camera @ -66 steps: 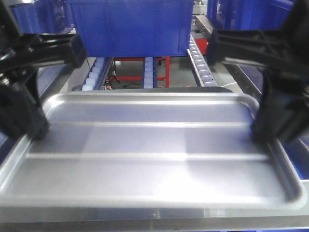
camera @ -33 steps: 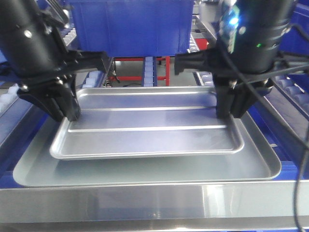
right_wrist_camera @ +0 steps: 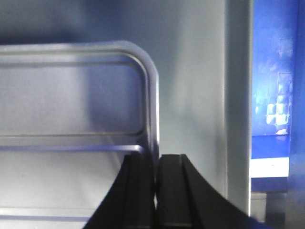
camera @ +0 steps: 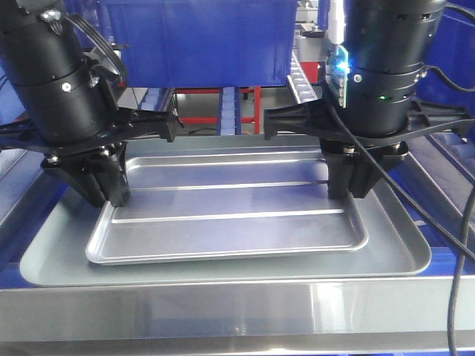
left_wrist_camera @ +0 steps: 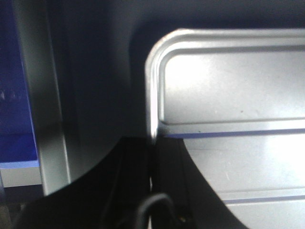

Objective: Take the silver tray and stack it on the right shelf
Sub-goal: 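Lower the silver tray with both grippers onto the larger grey tray, then open both grippers and raise them away from the stacked trays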

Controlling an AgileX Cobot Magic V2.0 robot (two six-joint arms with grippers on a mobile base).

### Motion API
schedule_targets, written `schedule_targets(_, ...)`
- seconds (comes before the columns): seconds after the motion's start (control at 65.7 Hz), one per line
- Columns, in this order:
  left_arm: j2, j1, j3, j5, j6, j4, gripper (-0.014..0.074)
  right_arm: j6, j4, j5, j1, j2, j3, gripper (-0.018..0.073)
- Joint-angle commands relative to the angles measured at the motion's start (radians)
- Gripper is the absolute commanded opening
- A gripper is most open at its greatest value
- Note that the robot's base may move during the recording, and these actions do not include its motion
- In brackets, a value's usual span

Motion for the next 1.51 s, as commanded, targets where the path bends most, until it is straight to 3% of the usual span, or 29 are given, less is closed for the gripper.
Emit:
schedule_targets(0.0,-0.041,-0.017,-0.035,-0.059,0.032,-0.041,-0.0100,-0.005,0.006,-0.130,0.005,-0.048,-0.047,0.0073)
schedule_targets(0.426,-0.041,-0.017,-0.035,-0.062,0.032,-0.030,-0.0099,-0.005,0.006,-0.128,0.005,-0.048,-0.047,0.0095)
schedule_targets(0.533,-0.041,-0.017,-0.035,-0.062,0.032,-0.001,-0.0095,-0.005,0.006,-0.129,0.005,-0.048,-0.047,0.0200)
schedule_targets(0.624,-0.038,-0.017,-0.036,-0.062,0.032,0.011,-0.0085,-0.005,0.007,-0.129,0.005,-0.048,-0.047,0.0375)
schedule_targets(0.7,-0.026,-0.017,-0.038,-0.046,0.032,0.011,0.0018,-0.005,0.007,-0.137,0.005,-0.048,-0.047,0.0503)
schedule_targets(0.792,-0.011,-0.017,-0.040,-0.058,0.032,0.002,0.0292,-0.005,0.007,-0.142,0.005,-0.048,-0.047,0.0583)
schedule_targets(0.807,-0.011,-0.017,-0.040,-0.058,0.032,0.002,0.0305,-0.005,0.007,-0.142,0.005,-0.048,-0.047,0.0584)
schedule_targets(0.868,-0.011,-0.017,-0.040,-0.058,0.032,0.002,0.0377,-0.005,0.007,-0.142,0.005,-0.048,-0.047,0.0574)
schedule_targets(0.929,-0.011,-0.017,-0.044,-0.051,0.032,0.002,0.0368,-0.005,0.008,-0.131,0.005,-0.052,-0.049,0.0547)
schedule_targets(1.127,-0.011,0.020,-0.154,0.125,0.032,-0.001,0.0113,-0.005,0.010,-0.026,0.008,-0.088,-0.080,0.0246)
schedule_targets(1.249,-0.011,0.029,-0.179,0.134,0.032,0.046,-0.0058,-0.005,0.010,-0.039,0.005,-0.088,-0.082,0.0072)
schedule_targets(1.294,-0.011,0.033,-0.179,0.132,0.032,0.049,-0.0109,-0.005,0.010,-0.051,0.005,-0.089,-0.082,0.0058)
schedule_targets(1.492,-0.020,0.032,-0.210,0.168,0.032,0.030,-0.0097,-0.005,0.010,-0.074,0.009,-0.118,-0.107,0.0060)
